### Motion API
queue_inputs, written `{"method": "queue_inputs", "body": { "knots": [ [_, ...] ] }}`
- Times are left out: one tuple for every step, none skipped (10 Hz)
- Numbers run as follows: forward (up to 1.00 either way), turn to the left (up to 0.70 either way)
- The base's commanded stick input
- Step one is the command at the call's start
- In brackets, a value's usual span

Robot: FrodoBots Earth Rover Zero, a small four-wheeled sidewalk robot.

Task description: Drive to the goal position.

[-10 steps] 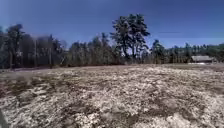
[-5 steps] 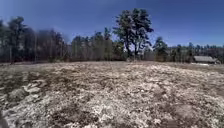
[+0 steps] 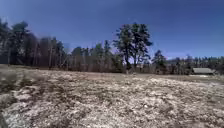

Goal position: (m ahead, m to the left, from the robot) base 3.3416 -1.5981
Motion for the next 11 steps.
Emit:
{"method": "queue_inputs", "body": {
  "knots": [
    [0.7,-0.35],
    [0.7,-0.35],
    [0.7,-0.35],
    [0.7,-0.35],
    [0.7,-0.35],
    [0.7,-0.35],
    [0.7,-0.35],
    [0.7,-0.35],
    [0.7,-0.35],
    [0.7,-0.35],
    [0.7,-0.35]
  ]
}}
